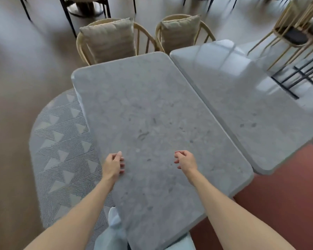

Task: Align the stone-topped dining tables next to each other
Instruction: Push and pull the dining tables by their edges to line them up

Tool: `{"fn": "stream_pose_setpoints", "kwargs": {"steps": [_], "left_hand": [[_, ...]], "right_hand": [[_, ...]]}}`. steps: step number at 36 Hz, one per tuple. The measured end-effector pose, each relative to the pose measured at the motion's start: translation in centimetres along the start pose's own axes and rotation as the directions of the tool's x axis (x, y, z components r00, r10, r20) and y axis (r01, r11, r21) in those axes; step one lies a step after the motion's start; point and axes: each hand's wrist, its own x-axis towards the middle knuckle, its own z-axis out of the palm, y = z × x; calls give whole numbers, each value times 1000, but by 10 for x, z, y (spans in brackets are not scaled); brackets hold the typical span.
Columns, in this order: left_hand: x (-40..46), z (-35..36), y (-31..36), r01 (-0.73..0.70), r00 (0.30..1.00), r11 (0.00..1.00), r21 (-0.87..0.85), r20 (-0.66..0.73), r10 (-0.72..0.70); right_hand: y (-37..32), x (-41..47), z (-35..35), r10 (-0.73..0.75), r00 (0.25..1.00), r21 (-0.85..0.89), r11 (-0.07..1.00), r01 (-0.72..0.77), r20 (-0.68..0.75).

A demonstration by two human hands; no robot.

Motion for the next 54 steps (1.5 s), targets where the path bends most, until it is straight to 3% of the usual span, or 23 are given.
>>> {"fn": "stream_pose_setpoints", "kwargs": {"steps": [9,14,19,26,31,34,37,40,42,44,46,47,49,54], "left_hand": [[-39,27,-51,52,966,986,-160,-242,-90],[-73,51,-68,38,919,960,-276,-369,-142],[-112,82,-90,56,869,946,-319,-451,-204],[-160,113,-127,101,777,981,-164,-602,-181],[-186,125,-143,217,655,975,-53,-733,-186],[-201,142,-146,243,513,948,-205,-802,-305],[-208,158,-148,253,394,871,-421,-778,-490],[-211,169,-152,308,338,703,-641,-618,-710],[-217,180,-158,355,366,551,-755,-430,-825],[-222,190,-166,269,513,420,-867,-240,-824],[-221,199,-168,210,690,289,-934,-68,-720],[-220,202,-167,203,739,246,-948,-17,-673],[-215,204,-170,189,792,196,-962,31,-610],[-211,205,-179,188,815,181,-965,50,-578]], "right_hand": [[68,35,-47,136,991,31,990,-135,-17],[79,45,-64,116,992,57,991,-119,49],[99,39,-95,120,993,61,991,-120,8],[147,25,-131,45,996,13,999,-45,-75],[174,7,-152,48,979,-31,998,-55,-198],[184,-5,-158,42,950,-114,990,-80,-308],[191,-11,-156,233,898,31,971,-239,-374],[192,-16,-152,480,861,345,847,-405,-169],[189,-17,-150,519,854,554,701,-449,35],[184,-14,-151,490,840,659,555,-507,232],[180,-7,-154,444,824,677,487,-552,352],[179,-4,-158,434,815,680,465,-568,384],[178,2,-166,422,804,683,436,-586,420],[189,10,-181,381,793,675,420,-607,476]]}}
